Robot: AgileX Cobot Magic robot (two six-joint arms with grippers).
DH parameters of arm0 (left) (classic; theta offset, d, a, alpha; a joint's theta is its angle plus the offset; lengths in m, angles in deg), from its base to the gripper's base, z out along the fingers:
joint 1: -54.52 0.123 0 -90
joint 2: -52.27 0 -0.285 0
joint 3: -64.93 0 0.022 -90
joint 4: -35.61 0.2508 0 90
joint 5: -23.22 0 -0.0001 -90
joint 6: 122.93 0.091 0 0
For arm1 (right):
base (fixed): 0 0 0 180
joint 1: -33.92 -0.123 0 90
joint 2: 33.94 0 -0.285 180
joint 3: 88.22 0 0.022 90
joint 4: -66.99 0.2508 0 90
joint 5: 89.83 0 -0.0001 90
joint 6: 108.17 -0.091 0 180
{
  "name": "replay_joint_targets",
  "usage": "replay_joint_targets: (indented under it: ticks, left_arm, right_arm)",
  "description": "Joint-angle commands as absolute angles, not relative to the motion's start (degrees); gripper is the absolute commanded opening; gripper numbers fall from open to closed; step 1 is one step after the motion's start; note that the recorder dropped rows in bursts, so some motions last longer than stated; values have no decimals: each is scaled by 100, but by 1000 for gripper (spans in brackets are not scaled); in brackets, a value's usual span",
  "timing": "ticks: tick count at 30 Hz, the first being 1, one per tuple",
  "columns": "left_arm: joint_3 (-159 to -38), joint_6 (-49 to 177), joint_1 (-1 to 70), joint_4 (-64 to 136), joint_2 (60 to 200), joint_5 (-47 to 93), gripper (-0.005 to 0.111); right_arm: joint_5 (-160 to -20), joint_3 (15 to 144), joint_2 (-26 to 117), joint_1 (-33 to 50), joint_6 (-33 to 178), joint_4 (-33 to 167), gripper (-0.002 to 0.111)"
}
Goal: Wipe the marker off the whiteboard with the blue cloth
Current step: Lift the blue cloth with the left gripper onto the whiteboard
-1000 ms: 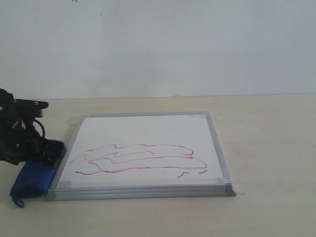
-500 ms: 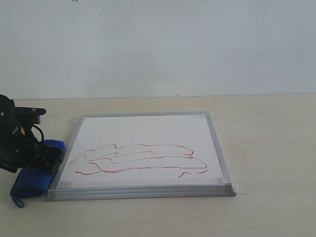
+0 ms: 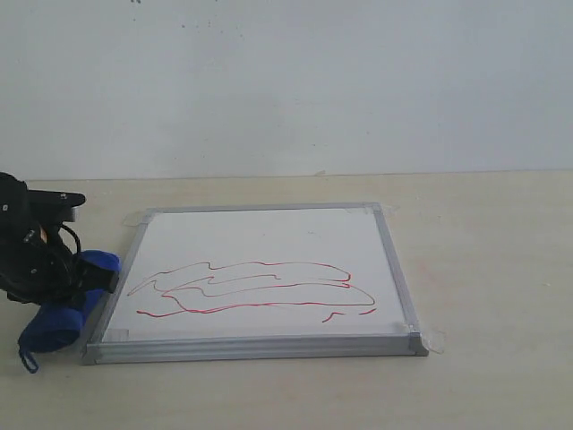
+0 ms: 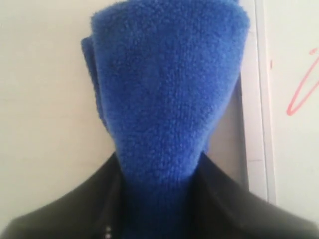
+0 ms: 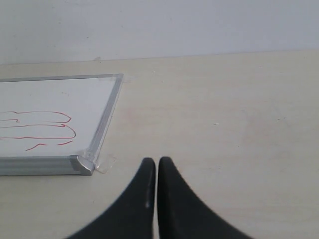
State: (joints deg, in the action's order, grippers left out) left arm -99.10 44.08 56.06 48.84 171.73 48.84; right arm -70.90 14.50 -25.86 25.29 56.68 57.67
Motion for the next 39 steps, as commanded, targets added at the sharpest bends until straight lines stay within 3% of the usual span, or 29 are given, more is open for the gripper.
replay_joint_targets:
  ticks: [1, 9, 18, 33, 39]
  left_arm:
    - [-9920, 4488, 5612, 4885, 17145, 4730, 4]
    - [-9920, 4465, 5253, 4343, 16335, 4587, 4]
    - [-10150, 4465, 4852, 4403, 17278, 4557, 4]
    - [-10659, 4745, 3344, 4260, 17848, 5089, 4]
    - [-10659, 4821, 3414, 4572, 17847, 5075, 4]
  right_arm:
    - [-7142, 1456, -2616, 2536, 5678, 5770, 1]
    - [-7124, 1456, -2616, 2539, 5678, 5770, 1]
    - [-7124, 1456, -2616, 2539, 5678, 5770, 1]
    - [-7127, 1456, -2616, 2539, 5680, 5770, 1]
    - [-7127, 1456, -2616, 2539, 5680, 5770, 1]
